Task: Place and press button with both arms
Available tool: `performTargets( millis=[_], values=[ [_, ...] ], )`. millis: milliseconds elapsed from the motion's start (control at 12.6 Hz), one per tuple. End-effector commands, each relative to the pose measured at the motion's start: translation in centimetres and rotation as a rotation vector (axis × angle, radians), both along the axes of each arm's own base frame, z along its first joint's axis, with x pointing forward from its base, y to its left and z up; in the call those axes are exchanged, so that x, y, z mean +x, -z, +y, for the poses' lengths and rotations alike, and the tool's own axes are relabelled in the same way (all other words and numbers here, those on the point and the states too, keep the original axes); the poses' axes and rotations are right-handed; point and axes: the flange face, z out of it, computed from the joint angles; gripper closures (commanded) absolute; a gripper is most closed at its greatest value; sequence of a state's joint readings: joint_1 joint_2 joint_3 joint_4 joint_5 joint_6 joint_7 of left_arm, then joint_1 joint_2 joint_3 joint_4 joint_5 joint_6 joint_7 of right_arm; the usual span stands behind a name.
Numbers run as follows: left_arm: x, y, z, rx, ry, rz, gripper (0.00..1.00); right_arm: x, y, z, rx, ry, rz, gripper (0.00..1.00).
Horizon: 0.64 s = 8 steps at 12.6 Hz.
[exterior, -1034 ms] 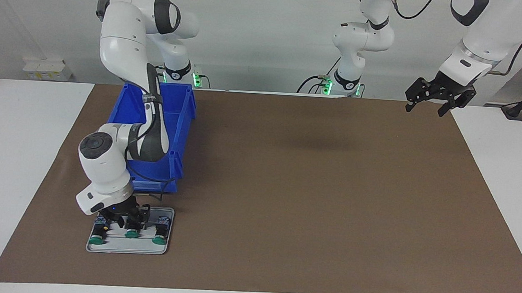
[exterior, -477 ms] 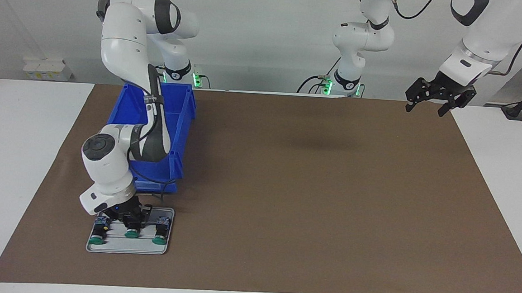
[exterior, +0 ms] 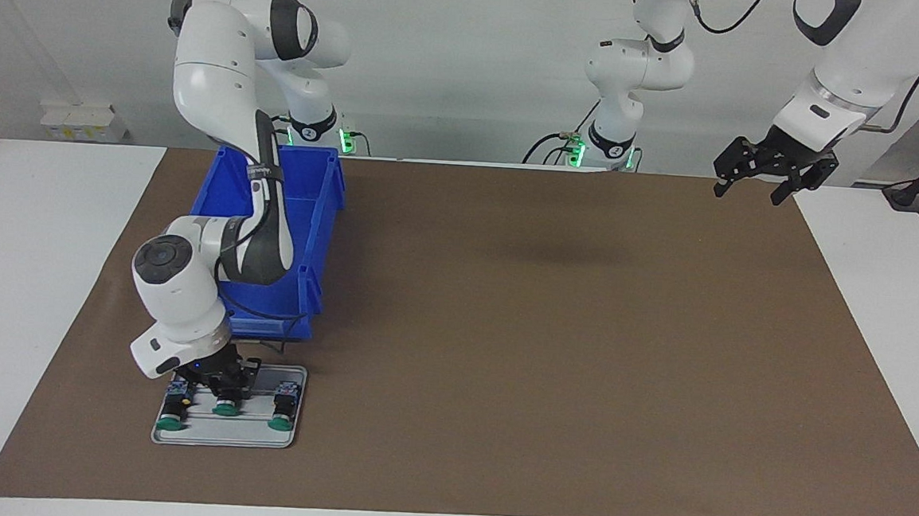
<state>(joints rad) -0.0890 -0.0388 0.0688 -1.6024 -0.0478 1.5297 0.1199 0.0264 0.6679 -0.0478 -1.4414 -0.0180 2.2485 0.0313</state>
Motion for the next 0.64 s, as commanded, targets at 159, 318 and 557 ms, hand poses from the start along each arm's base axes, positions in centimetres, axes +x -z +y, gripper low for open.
performTargets(
  millis=[159,318,557],
  values=[
    [-0.7,0.0,0.3,0.017,-0.001,-0.008,0.00,1.1,-8.6,1.8,0.005,0.013,0.081,1.00],
    [-0.7,0.0,0.3,0.017,-0.001,-0.008,0.00,0.3,-11.4,6.5,0.010,0.077,0.112,1.00],
    [-0.7,0.0,0.3,0.017,-0.001,-0.008,0.00,-1.2,-13.3,16.6,0.028,0.264,0.098,1.00]
  ],
)
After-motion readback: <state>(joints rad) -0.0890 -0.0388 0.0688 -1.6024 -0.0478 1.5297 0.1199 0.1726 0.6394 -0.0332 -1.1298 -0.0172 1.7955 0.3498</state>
